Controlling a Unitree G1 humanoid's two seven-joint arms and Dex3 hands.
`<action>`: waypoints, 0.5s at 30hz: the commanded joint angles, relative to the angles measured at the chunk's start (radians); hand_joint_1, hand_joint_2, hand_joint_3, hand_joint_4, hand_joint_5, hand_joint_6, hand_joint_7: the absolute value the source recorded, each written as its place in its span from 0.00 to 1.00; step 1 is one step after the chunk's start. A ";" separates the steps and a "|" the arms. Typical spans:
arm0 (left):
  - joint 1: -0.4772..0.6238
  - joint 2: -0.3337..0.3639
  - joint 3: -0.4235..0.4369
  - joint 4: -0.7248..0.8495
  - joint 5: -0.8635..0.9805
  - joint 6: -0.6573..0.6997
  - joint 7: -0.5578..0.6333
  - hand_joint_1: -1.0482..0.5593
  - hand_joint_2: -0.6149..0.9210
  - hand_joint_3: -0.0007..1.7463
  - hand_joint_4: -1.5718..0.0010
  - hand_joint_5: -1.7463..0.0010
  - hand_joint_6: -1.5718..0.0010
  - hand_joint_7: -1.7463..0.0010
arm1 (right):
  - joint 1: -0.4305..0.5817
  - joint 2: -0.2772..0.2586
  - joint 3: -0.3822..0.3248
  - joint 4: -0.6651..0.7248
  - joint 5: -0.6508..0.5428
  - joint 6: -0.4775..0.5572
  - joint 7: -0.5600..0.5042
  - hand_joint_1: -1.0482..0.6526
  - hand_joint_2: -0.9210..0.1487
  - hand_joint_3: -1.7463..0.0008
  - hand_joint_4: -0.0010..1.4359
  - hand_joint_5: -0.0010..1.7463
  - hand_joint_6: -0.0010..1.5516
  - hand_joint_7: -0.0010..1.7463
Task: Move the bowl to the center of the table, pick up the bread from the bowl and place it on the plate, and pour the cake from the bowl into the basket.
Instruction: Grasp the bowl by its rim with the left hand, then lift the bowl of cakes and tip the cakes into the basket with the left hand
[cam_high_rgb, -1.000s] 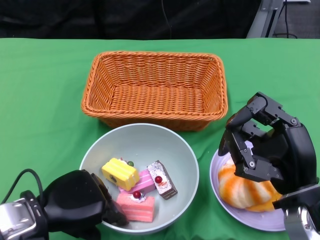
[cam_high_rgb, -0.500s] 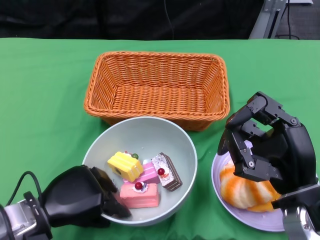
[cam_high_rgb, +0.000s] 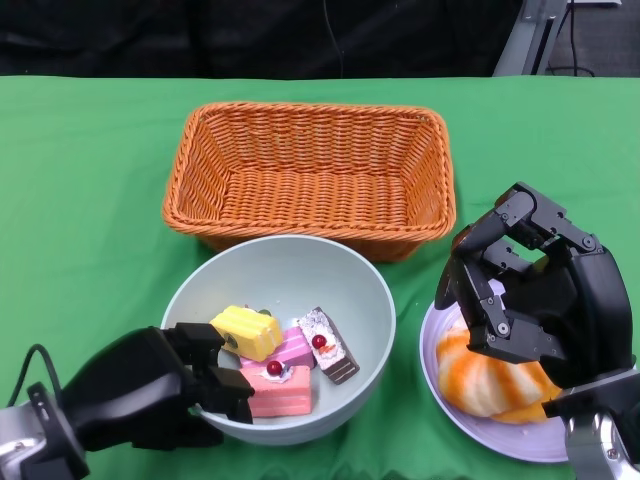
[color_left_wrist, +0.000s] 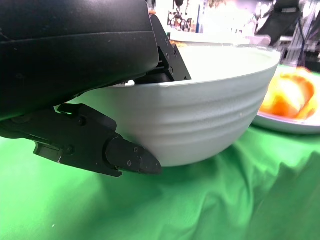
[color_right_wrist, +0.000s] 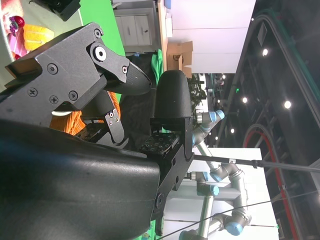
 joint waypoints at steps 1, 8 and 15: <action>0.036 0.046 0.047 -0.034 -0.074 -0.070 -0.041 0.57 1.00 0.13 0.61 0.07 0.58 0.28 | -0.006 0.000 -0.014 0.007 0.002 -0.017 -0.003 0.54 0.36 0.39 0.50 0.97 0.43 0.78; 0.119 0.104 0.149 -0.169 -0.237 -0.149 -0.209 0.56 1.00 0.19 0.62 0.08 0.57 0.32 | -0.013 0.004 -0.020 0.015 0.010 -0.014 -0.004 0.55 0.35 0.39 0.50 0.97 0.43 0.78; 0.208 0.115 0.254 -0.283 -0.404 -0.193 -0.354 0.58 1.00 0.24 0.62 0.06 0.54 0.33 | -0.014 0.009 -0.022 0.018 0.004 -0.005 -0.017 0.54 0.35 0.40 0.51 0.97 0.44 0.77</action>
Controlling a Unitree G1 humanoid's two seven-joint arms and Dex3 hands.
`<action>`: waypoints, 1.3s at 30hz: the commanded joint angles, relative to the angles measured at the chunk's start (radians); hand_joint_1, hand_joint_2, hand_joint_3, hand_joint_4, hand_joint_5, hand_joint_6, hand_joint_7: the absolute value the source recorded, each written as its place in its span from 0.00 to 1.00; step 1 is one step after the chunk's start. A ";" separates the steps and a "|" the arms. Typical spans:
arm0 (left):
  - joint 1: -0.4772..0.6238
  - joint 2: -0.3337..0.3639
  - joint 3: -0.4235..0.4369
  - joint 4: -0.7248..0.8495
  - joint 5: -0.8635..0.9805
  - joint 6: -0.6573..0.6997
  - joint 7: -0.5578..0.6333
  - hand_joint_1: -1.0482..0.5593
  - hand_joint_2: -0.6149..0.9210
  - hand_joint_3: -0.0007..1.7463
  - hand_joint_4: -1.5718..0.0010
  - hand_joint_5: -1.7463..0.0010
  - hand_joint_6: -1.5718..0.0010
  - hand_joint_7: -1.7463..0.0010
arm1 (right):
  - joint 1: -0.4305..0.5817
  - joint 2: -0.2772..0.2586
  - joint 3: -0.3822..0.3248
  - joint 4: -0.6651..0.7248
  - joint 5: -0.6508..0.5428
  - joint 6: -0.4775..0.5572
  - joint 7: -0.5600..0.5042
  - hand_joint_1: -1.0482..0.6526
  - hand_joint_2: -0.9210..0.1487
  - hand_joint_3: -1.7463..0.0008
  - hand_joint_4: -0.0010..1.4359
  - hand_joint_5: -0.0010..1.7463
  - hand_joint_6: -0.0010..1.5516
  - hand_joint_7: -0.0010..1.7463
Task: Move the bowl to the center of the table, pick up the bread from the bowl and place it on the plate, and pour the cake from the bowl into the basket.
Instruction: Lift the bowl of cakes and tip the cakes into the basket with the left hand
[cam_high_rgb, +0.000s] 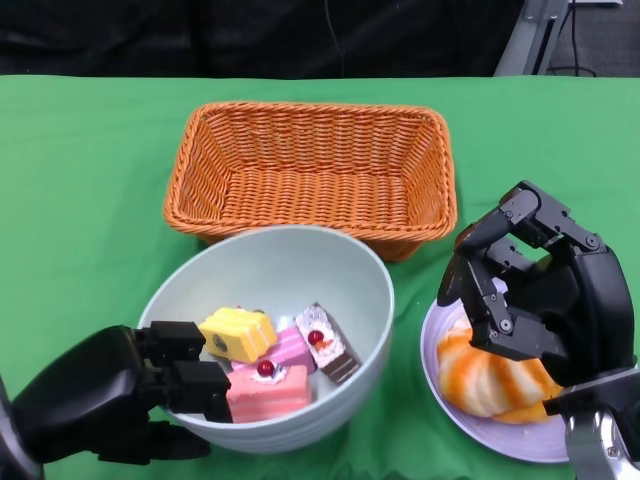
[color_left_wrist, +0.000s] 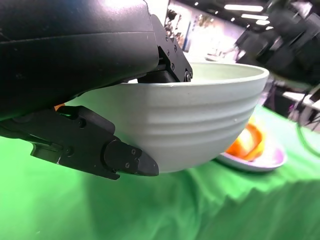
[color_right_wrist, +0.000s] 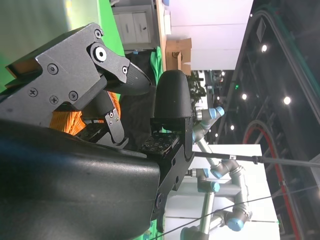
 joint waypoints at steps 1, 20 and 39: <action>0.035 0.021 0.058 -0.052 -0.089 -0.026 -0.058 0.58 0.99 0.25 0.62 0.05 0.54 0.33 | -0.008 0.000 -0.009 0.006 0.000 -0.003 -0.007 0.55 0.34 0.40 0.51 0.96 0.44 0.77; -0.064 -0.143 0.143 -0.112 -0.672 0.193 -0.524 0.64 0.82 0.57 0.60 0.00 0.56 0.23 | -0.007 -0.002 0.002 0.036 -0.006 0.000 0.018 0.57 0.30 0.43 0.50 0.95 0.43 0.75; -0.368 -0.421 0.314 0.205 -0.630 0.255 -0.644 0.59 0.89 0.51 0.55 0.00 0.61 0.11 | -0.015 0.005 0.022 0.132 -0.052 -0.056 0.047 0.57 0.31 0.43 0.48 0.98 0.39 0.82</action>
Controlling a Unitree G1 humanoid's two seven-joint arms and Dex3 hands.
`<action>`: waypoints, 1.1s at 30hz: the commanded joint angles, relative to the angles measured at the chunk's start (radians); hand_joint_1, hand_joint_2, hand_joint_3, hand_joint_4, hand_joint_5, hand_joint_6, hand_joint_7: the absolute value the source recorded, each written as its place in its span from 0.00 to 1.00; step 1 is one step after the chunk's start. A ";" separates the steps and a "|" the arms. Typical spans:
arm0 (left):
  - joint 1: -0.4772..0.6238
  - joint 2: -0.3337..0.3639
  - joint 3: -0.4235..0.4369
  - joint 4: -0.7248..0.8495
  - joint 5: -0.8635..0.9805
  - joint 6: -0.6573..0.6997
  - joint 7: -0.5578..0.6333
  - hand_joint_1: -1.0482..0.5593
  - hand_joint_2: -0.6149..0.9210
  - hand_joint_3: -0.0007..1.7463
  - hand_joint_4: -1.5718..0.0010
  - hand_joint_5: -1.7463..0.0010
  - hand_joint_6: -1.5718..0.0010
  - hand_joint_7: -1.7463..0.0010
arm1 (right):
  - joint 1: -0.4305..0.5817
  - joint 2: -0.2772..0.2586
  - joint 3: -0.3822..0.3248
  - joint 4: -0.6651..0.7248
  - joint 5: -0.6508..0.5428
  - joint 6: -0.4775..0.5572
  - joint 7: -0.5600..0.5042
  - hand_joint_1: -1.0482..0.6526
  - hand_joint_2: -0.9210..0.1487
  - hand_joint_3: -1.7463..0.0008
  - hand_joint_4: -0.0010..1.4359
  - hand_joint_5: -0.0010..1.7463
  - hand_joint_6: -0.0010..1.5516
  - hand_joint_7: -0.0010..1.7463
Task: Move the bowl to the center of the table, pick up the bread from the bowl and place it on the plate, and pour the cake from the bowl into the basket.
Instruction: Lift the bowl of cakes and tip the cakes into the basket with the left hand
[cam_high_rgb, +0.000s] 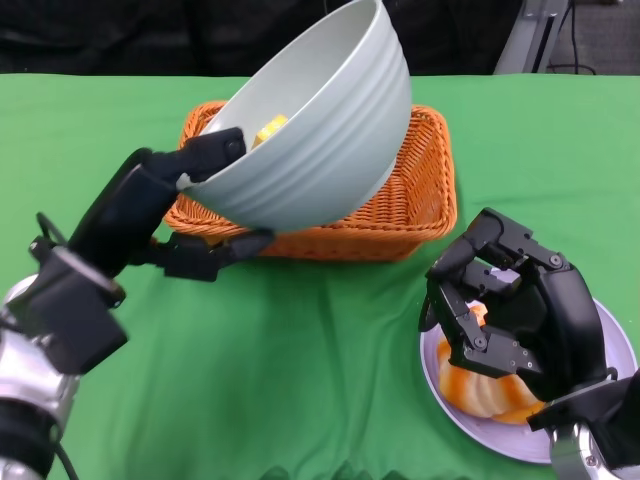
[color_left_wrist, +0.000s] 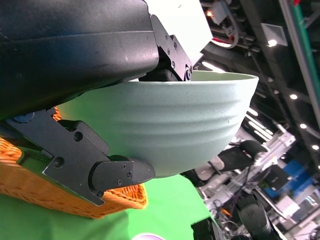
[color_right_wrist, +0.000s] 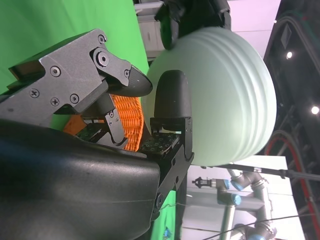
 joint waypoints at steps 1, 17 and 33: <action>-0.070 -0.017 0.035 0.036 0.016 0.006 0.020 0.59 0.89 0.51 0.54 0.00 0.61 0.10 | -0.014 0.001 -0.003 0.028 0.015 -0.026 0.017 0.58 0.31 0.43 0.48 0.98 0.39 0.82; -0.321 -0.143 0.130 0.265 -0.065 0.250 -0.133 0.52 1.00 0.30 0.54 0.02 0.55 0.25 | -0.043 0.007 0.001 0.157 -0.009 -0.119 0.044 0.59 0.36 0.34 0.50 0.96 0.39 0.83; -0.437 -0.272 0.295 0.417 -0.171 0.577 -0.181 0.54 0.84 0.53 0.53 0.00 0.53 0.17 | -0.062 0.007 -0.001 0.227 -0.025 -0.149 0.049 0.58 0.34 0.37 0.51 0.97 0.38 0.84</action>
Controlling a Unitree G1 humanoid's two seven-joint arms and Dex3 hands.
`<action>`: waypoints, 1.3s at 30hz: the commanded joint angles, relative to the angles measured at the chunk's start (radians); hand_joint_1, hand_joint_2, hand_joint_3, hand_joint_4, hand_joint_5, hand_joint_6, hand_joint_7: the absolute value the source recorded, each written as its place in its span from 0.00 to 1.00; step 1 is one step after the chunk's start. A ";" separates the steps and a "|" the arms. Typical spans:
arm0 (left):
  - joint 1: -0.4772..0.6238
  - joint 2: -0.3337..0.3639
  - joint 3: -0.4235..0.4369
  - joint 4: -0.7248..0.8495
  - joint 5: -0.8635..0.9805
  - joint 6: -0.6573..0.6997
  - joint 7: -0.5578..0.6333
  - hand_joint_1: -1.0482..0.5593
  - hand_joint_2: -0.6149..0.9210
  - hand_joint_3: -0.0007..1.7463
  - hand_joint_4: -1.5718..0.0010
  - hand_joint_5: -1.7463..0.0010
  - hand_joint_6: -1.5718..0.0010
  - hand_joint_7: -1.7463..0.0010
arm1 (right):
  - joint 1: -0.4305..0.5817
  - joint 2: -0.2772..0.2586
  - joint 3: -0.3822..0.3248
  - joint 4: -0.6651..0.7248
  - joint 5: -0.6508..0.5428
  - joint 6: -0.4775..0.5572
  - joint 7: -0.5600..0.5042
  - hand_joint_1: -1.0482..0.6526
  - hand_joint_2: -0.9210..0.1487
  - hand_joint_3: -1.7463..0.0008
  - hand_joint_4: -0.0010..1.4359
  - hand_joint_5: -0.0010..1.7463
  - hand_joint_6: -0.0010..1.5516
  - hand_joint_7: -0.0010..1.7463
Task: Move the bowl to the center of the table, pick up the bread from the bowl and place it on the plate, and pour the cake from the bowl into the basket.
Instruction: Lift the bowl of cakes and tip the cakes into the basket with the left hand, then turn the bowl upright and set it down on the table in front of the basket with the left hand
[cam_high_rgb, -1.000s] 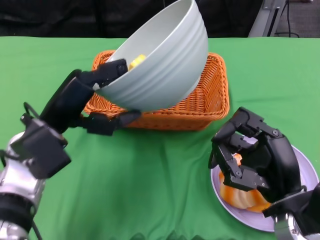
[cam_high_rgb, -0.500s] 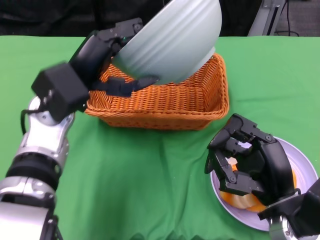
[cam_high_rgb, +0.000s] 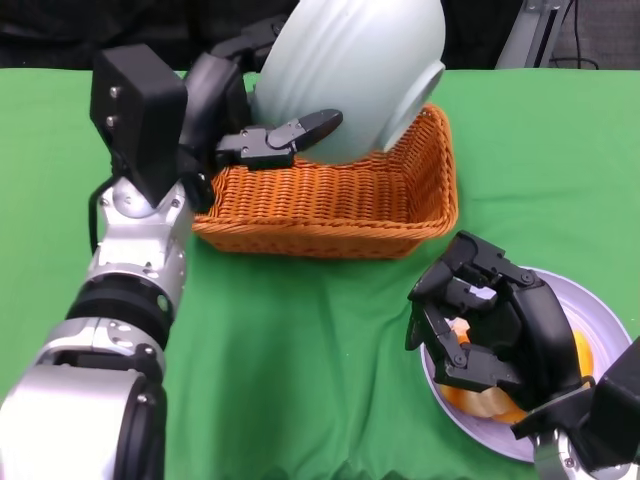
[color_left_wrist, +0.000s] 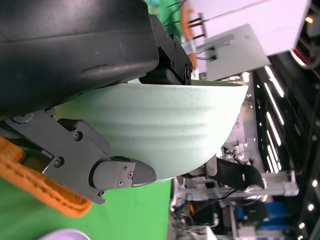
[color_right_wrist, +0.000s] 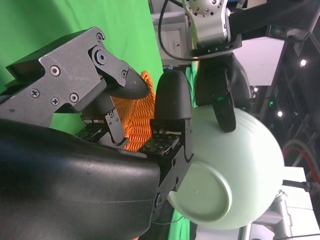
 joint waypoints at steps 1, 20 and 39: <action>-0.047 -0.020 0.044 0.012 -0.046 0.055 -0.027 0.54 0.83 0.53 0.53 0.00 0.53 0.17 | -0.004 -0.003 -0.002 0.005 -0.009 -0.018 -0.007 0.58 0.34 0.37 0.51 0.97 0.38 0.84; -0.123 -0.073 0.223 0.040 -0.222 0.397 -0.123 0.57 0.93 0.42 0.53 0.00 0.51 0.19 | -0.006 0.004 0.014 0.022 -0.025 -0.034 -0.029 0.60 0.38 0.32 0.50 0.98 0.39 0.84; -0.195 -0.072 0.472 0.085 -0.454 0.700 -0.030 0.55 0.92 0.39 0.58 0.00 0.62 0.10 | -0.001 -0.004 0.020 0.023 -0.032 -0.042 -0.029 0.60 0.36 0.33 0.50 0.97 0.38 0.84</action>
